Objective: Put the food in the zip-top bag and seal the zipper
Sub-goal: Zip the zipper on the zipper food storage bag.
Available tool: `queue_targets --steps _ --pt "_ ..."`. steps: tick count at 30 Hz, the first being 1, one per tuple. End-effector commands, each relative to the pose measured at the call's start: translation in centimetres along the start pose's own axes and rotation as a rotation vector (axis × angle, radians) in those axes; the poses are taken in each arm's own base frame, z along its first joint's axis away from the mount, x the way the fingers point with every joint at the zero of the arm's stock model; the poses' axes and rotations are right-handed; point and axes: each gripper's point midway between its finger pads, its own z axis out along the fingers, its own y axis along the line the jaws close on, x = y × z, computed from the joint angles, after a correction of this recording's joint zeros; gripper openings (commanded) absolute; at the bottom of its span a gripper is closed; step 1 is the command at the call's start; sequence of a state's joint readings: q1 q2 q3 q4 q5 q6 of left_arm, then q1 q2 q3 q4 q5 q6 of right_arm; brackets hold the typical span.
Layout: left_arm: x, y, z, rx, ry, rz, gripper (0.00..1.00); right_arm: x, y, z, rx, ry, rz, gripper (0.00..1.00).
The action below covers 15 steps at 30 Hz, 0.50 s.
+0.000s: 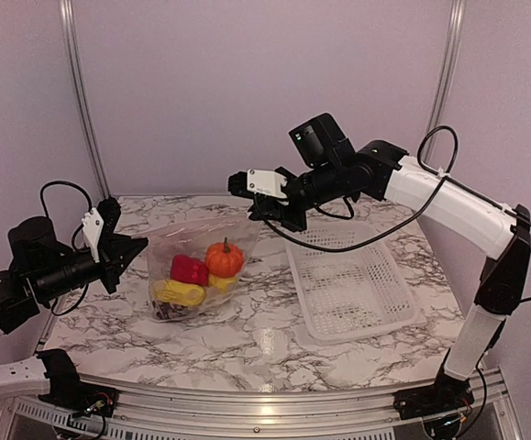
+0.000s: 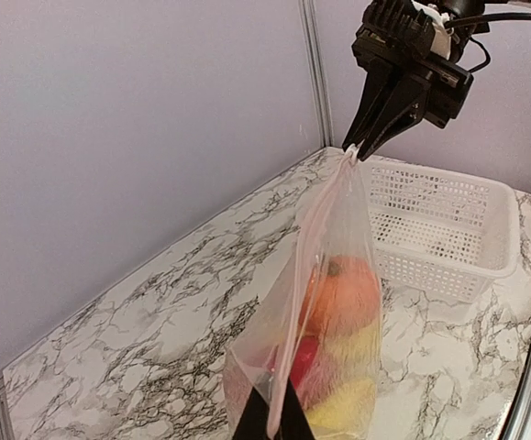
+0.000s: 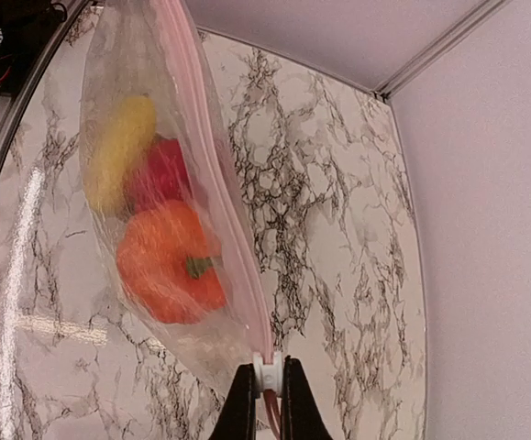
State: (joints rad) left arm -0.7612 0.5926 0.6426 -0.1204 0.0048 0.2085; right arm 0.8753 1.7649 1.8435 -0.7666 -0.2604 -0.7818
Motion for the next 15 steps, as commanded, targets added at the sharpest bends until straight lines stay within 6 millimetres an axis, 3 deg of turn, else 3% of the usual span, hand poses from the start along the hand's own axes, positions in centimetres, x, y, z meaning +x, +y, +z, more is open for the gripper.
queue_targets --steps 1,10,15 --pt "-0.2 1.0 -0.7 -0.058 -0.023 -0.012 0.0 3.0 -1.4 -2.5 0.065 0.103 0.042 0.0" --pt "-1.2 0.5 0.2 -0.028 -0.066 -0.038 0.0 3.5 -1.2 -2.3 0.061 0.115 0.051 0.0" --pt "-2.2 1.6 1.4 -0.078 -0.079 -0.013 0.0 3.9 -1.4 -2.0 0.063 0.13 0.047 0.0"
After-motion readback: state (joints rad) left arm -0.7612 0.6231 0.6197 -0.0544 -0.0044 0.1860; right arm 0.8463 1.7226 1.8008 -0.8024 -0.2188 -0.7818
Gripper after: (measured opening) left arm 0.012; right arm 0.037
